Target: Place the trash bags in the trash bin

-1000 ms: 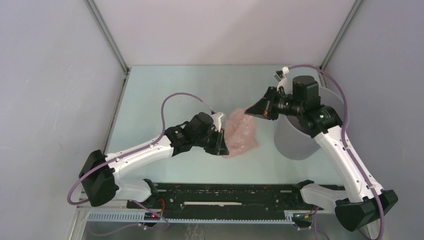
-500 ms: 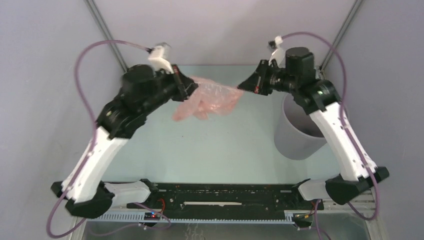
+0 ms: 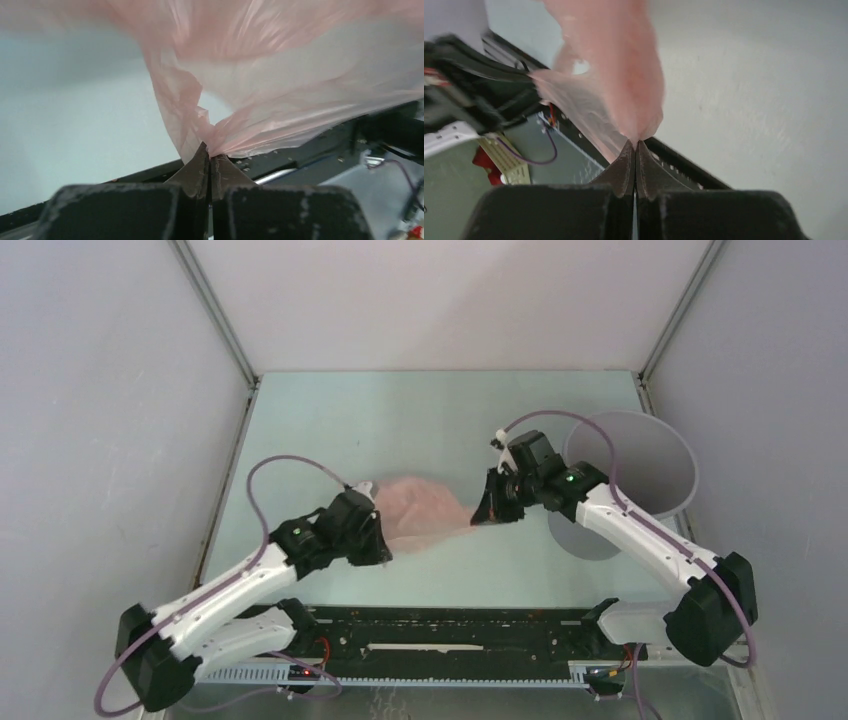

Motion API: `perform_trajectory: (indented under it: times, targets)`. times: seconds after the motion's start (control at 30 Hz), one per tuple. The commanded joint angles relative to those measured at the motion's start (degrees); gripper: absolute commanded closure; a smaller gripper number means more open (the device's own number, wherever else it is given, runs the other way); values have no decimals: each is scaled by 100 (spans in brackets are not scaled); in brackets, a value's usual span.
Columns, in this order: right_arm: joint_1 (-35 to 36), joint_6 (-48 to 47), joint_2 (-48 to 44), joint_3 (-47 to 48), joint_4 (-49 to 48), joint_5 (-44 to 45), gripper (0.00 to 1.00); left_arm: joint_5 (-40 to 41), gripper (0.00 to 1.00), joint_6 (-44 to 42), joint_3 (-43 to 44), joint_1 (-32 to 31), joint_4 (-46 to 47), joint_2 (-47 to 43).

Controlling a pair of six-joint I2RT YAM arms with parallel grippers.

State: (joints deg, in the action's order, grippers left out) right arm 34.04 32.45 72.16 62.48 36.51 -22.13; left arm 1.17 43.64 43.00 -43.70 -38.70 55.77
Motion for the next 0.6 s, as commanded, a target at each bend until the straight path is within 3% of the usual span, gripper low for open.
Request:
perform_trajectory:
  times: [0.0,0.1,0.27,0.43,0.57]
  targets:
    - [-25,166,-671,294,-237,-164,100,-135,100,257,404,-18,854,-1408]
    - [-417,345,-672,669,-472,-725,100,-159,100,-449,1584,-7,904,-1272]
    - [-632,376,-565,1447,-210,-1014,100,-134,100,-1179,3386,2,12,-652]
    - [-911,718,-842,1575,-407,-1406,99,271,100,-1490,4412,42,-524,-454]
    - [-1092,817,-1072,1579,-641,-1477,88,236,100,-1413,4886,103,-638,-296]
